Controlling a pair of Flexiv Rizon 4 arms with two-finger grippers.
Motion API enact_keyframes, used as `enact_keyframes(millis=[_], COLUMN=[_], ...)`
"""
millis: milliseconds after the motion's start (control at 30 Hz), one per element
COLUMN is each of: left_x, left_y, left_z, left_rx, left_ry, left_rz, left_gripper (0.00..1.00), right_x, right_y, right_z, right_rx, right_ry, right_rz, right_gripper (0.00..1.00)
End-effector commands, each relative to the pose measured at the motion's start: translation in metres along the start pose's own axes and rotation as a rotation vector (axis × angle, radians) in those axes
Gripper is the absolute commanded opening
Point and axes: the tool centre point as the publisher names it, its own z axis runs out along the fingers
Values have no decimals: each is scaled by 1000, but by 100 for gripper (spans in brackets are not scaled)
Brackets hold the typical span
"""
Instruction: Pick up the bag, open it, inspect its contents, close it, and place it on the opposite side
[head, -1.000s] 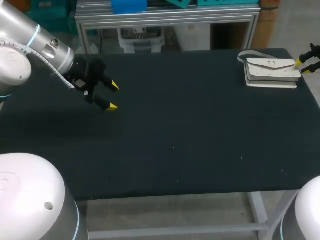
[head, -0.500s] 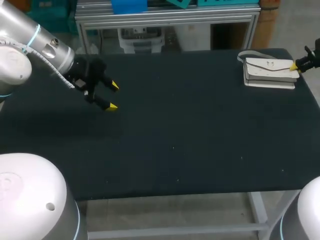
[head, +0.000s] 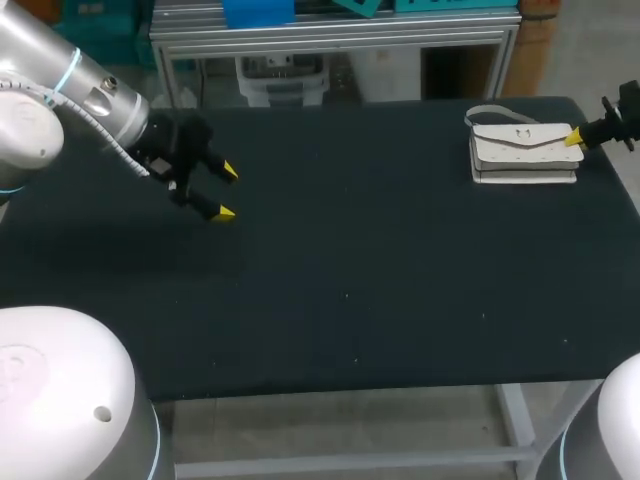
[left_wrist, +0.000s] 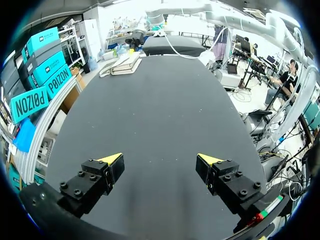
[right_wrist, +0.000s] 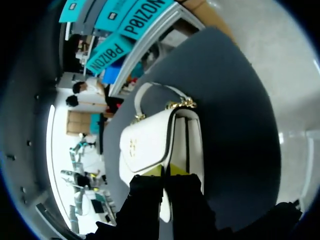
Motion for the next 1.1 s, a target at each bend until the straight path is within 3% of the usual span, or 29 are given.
enact_keyframes(millis=[33,333,533,633,1100], left_x=[0,0,0,0,0], left_y=[1,1,1,1,1], left_z=[1,1,1,1,1], left_rx=[4,4,4,4,4], left_ry=[-2,-2,-2,-2,-2], left_rz=[1,1,1,1,1], left_gripper=[100,100,100,100,100], right_x=[15,71,106,113,113], right_y=[-8,-57,-100,-120,-120], right_z=[13,62,77,80,80], right_rx=[78,99,-2,-11,-11], right_ry=[7,-4,-71,-33,-33], right_rz=[-12,-52,-57,-20,-20], right_gripper=[0,0,0,0,0])
